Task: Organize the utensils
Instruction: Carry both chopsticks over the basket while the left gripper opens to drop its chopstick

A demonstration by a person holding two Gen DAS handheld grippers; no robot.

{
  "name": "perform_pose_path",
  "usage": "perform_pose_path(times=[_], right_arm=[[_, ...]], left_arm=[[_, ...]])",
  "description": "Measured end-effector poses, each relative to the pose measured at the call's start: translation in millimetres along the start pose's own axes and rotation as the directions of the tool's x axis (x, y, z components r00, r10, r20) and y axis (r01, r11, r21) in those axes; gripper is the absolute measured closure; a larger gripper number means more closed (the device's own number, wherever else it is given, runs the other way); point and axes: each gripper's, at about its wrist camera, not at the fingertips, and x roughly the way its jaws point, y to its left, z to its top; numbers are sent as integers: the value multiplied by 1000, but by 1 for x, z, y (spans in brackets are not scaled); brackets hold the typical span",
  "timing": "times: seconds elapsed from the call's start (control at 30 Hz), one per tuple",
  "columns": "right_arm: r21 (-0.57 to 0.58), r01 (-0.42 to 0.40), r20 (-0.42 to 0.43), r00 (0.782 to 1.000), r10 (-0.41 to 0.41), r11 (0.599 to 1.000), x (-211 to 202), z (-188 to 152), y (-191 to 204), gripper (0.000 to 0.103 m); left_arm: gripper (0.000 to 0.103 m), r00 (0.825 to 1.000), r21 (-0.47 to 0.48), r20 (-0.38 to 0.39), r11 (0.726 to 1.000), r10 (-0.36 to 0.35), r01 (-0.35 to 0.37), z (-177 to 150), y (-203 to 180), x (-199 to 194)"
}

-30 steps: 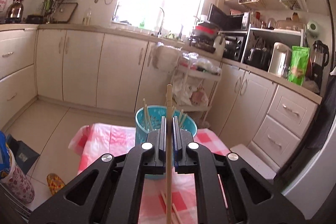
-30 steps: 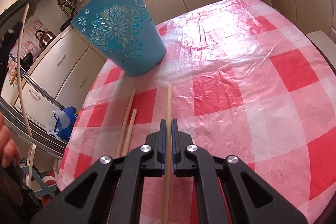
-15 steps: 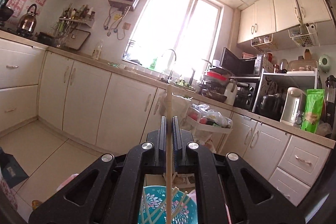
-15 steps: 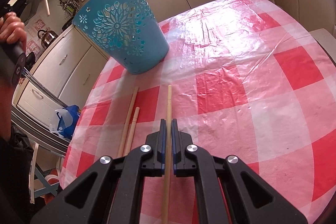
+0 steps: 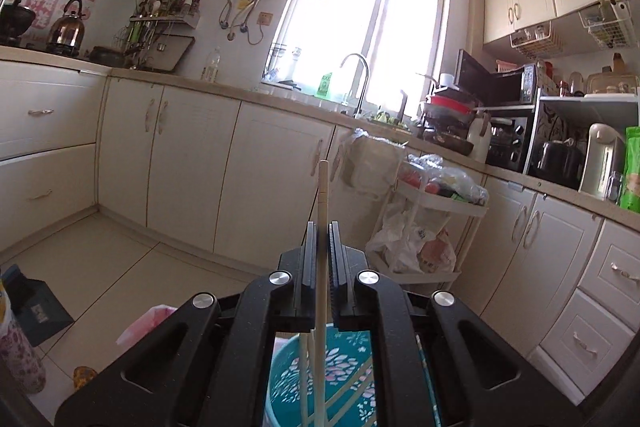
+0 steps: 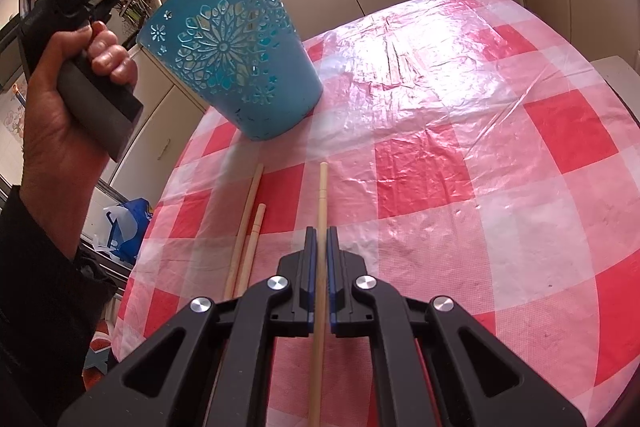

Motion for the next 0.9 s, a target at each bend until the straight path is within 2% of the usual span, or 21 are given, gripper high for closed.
perform_pose_path(times=[0.13, 0.23, 0.3, 0.5, 0.67, 0.9], right_arm=[[9, 2, 2, 1000, -2, 1000, -1, 1, -2, 97], [20, 1, 5, 1000, -1, 1000, -2, 1, -3, 97], [25, 1, 11, 1000, -1, 1000, -4, 1, -4, 97], [57, -32, 49, 998, 29, 998, -14, 1, -10, 97], [83, -112, 111, 988, 103, 990, -34, 9, -4, 97], [52, -222, 223, 953, 206, 974, -73, 49, 23, 97]], left_arm=[[96, 998, 35, -65, 999, 12, -9, -19, 2, 0], [80, 995, 63, -95, 998, 16, -10, -25, 2, -8], [63, 994, 80, -104, 997, 25, -17, -26, 4, -17], [46, 996, 80, -81, 996, 43, -37, -27, 20, -70], [37, 992, 40, -96, 996, 82, -78, -50, 51, -115], [37, 964, -79, -243, 989, 106, -128, -107, 94, -129]])
